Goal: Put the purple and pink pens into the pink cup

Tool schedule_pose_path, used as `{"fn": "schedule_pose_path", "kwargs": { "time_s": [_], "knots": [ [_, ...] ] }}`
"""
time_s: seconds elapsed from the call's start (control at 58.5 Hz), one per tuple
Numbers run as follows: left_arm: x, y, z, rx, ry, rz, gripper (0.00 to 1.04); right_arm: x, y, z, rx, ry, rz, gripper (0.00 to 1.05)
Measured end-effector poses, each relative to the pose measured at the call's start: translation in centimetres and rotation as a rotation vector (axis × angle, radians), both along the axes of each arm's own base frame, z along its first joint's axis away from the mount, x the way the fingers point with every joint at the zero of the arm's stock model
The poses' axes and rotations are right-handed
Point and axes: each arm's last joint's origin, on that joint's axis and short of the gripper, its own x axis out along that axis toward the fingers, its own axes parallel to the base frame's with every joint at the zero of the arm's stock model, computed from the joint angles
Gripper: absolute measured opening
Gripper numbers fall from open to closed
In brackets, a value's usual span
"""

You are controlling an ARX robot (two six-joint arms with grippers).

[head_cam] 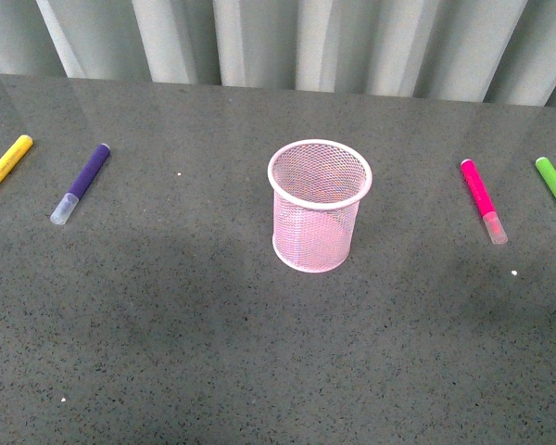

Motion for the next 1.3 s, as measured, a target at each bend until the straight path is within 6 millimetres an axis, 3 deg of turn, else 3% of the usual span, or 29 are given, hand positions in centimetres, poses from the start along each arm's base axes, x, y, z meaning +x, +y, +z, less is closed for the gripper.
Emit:
{"fn": "schedule_pose_path", "kwargs": {
  "time_s": [1.299],
  "knots": [
    [0.00,0.00,0.00,0.000,0.000,0.000,0.98,0.00,0.00,0.00,0.000,0.000,0.000,0.98]
  ]
}}
